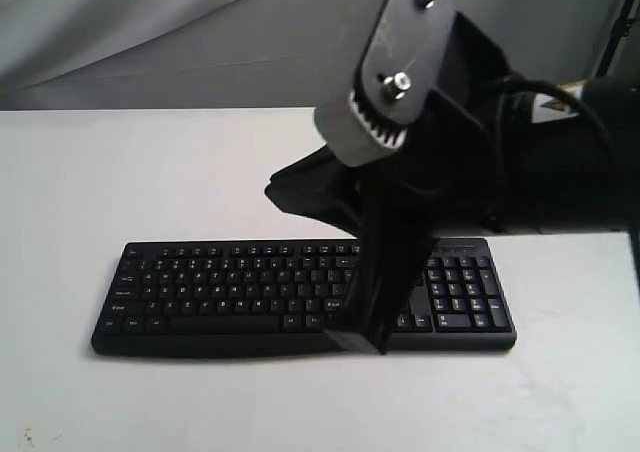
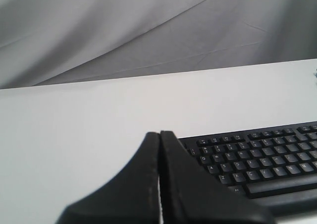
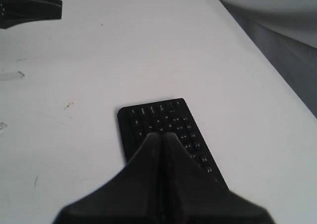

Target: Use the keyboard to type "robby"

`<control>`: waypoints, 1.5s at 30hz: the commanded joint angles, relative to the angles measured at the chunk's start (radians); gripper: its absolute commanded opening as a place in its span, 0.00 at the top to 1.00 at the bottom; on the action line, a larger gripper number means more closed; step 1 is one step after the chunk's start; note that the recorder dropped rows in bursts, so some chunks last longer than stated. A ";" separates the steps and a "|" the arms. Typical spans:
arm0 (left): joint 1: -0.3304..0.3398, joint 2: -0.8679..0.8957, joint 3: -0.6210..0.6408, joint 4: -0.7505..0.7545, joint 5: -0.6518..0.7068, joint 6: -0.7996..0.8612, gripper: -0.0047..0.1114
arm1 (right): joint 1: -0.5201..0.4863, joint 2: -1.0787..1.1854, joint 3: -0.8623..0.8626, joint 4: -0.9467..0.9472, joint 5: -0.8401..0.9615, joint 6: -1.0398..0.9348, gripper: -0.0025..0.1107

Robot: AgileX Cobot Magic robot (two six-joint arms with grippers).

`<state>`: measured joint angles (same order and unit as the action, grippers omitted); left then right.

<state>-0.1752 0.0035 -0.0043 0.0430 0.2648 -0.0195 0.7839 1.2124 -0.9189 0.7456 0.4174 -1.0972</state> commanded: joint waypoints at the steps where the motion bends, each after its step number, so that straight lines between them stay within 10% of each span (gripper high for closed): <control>1: -0.006 -0.003 0.004 0.005 -0.006 -0.003 0.96 | 0.000 -0.052 0.009 0.013 -0.013 0.012 0.98; 17: -0.006 -0.003 0.004 0.005 -0.006 -0.003 0.96 | -0.020 -0.115 0.009 0.072 -0.305 0.007 0.98; 31: -0.006 -0.003 0.004 0.005 -0.006 -0.003 0.96 | -0.650 -0.702 0.373 0.026 -0.324 0.564 0.98; 45: -0.006 -0.003 0.004 0.005 -0.006 -0.003 0.96 | -0.729 -1.060 0.713 -0.396 -0.270 0.876 0.98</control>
<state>-0.1752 0.0035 -0.0043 0.0430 0.2648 -0.0195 0.0590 0.1936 -0.2243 0.4511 0.1037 -0.2781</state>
